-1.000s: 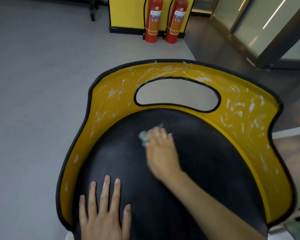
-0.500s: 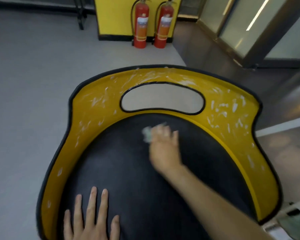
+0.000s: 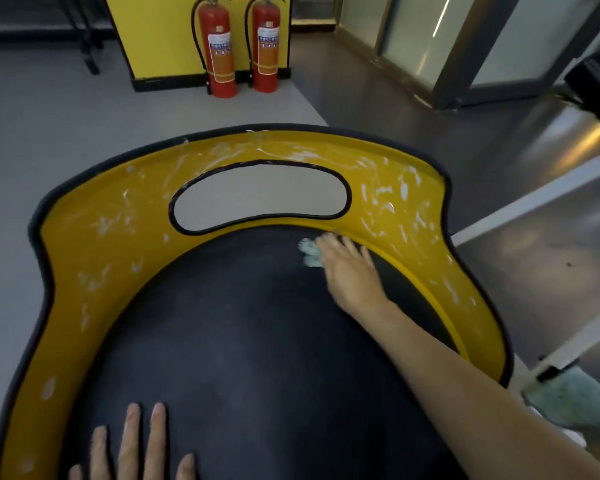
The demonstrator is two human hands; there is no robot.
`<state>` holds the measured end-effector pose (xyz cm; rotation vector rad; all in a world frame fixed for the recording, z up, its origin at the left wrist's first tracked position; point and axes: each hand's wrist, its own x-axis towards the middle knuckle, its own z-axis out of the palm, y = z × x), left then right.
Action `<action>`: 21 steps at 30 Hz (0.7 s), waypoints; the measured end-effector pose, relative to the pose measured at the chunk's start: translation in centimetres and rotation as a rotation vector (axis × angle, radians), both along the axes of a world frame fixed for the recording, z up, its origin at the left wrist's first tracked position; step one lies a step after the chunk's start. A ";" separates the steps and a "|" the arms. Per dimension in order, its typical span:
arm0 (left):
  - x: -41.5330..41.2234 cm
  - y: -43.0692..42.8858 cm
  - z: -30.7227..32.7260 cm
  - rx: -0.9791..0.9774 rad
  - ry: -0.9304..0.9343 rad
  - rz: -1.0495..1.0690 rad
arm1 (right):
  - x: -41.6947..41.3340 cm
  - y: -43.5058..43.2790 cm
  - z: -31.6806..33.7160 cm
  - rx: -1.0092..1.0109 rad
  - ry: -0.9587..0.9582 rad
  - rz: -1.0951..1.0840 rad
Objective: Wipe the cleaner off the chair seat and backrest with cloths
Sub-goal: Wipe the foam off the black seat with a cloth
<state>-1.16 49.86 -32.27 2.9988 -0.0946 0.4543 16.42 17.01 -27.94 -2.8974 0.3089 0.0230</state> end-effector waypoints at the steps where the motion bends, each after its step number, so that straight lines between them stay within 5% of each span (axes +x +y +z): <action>1: 0.2 0.0 0.4 -0.014 0.014 0.004 | -1.7 -2.0 -0.2 -0.020 0.012 -0.053; 9: 6.4 -4.4 3.9 -0.074 0.250 -0.226 | -11.5 -3.0 -0.6 -0.039 0.068 -0.299; 13: 12.3 -10.8 3.1 0.036 0.357 -0.355 | -14.7 2.3 -0.9 -0.095 0.056 -0.144; 17: 13.4 -12.7 2.0 0.067 0.358 -0.323 | -9.6 0.6 -1.0 -0.139 0.048 0.040; 21: 13.3 -12.3 1.8 0.051 0.341 -0.327 | -2.9 -4.6 -0.4 -0.050 0.065 -0.108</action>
